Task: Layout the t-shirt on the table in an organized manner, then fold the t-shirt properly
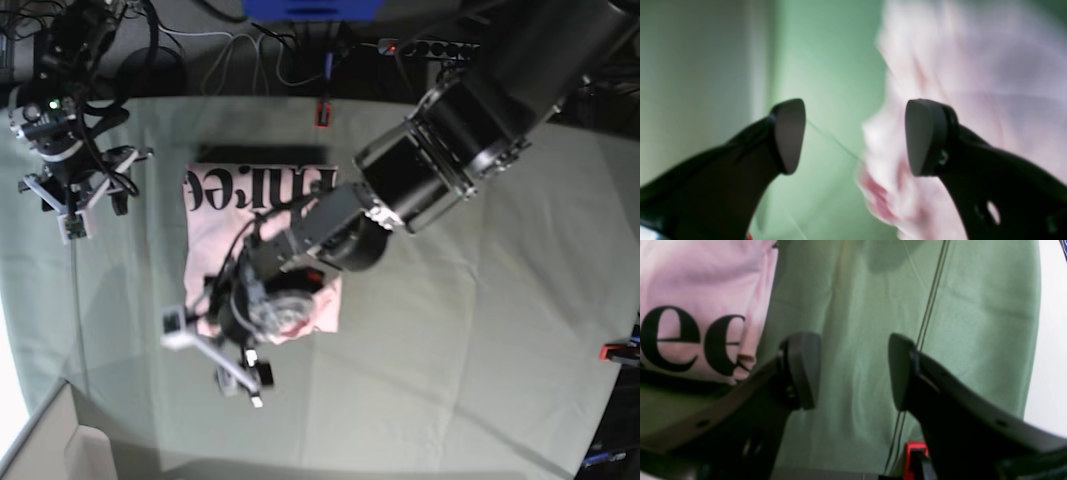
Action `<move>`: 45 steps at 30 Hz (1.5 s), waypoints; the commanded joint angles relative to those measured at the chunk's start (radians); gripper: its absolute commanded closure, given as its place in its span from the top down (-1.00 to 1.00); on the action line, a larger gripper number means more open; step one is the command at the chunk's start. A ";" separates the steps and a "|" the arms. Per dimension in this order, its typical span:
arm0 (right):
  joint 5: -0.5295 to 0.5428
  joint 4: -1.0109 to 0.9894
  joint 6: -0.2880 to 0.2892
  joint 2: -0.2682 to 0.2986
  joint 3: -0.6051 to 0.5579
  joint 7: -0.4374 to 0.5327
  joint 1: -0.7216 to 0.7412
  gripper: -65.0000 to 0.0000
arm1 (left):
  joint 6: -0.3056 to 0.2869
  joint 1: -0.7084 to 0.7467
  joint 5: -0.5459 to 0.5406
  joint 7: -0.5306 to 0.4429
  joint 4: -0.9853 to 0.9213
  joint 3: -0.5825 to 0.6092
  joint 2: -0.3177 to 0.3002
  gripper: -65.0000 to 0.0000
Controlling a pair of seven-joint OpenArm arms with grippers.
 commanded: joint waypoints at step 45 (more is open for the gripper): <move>0.008 -0.540 0.003 -0.087 0.107 0.063 -0.292 -1.00 | 0.009 1.093 -0.476 -0.021 0.131 -1.188 -0.286 -0.99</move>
